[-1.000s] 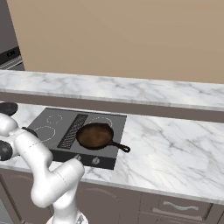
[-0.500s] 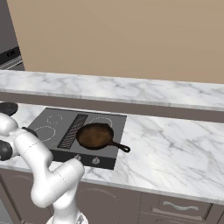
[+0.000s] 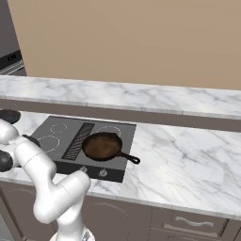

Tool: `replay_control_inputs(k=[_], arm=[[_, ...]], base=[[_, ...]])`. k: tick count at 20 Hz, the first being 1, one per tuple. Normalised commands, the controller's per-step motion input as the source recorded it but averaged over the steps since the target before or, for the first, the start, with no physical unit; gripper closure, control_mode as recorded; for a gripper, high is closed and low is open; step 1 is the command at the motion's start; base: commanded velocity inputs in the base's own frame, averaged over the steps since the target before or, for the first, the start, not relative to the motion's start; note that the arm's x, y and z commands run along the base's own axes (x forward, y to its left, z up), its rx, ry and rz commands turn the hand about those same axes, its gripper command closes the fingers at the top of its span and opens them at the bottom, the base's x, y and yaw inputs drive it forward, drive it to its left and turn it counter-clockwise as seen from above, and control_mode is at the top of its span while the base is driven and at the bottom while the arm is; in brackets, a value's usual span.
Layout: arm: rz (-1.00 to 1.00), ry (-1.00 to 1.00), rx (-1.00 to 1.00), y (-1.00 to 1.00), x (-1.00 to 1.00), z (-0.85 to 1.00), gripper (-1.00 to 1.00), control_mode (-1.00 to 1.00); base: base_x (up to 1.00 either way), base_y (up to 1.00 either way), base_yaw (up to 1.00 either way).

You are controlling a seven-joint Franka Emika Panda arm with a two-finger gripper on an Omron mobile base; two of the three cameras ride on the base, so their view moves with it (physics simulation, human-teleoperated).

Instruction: Place both pans onto different burners. Then place the mushroom and the steak on different pans.

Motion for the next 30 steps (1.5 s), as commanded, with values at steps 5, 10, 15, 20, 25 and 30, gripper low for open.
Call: replay_control_inputs(k=[5, 10, 15, 20, 25, 30], arm=[[-0.1, -0.07, 0.0, -0.13, 0.0, 0.18, 1.0, -1.0], [-0.09, -0.09, 0.0, -0.17, 0.0, 0.1, 1.0, -1.0], [-0.07, -0.08, 0.0, -0.17, -0.01, 0.06, 1.0, -1.0], [-0.1, -0.05, 0.0, -0.16, -0.04, 0.02, 1.0, -1.0], [-0.05, 0.0, 0.0, -0.41, -0.19, 0.0, 1.0, -1.0], [-0.05, 0.0, 0.0, -0.41, -0.22, 0.0, 1.0, -1.0]], base=[[0.0, 0.0, 0.0], [0.0, 0.0, 0.0], [0.0, 0.0, 0.0], [0.0, 0.0, 0.0], [0.0, 0.0, 0.0], [0.0, 0.0, 0.0]])
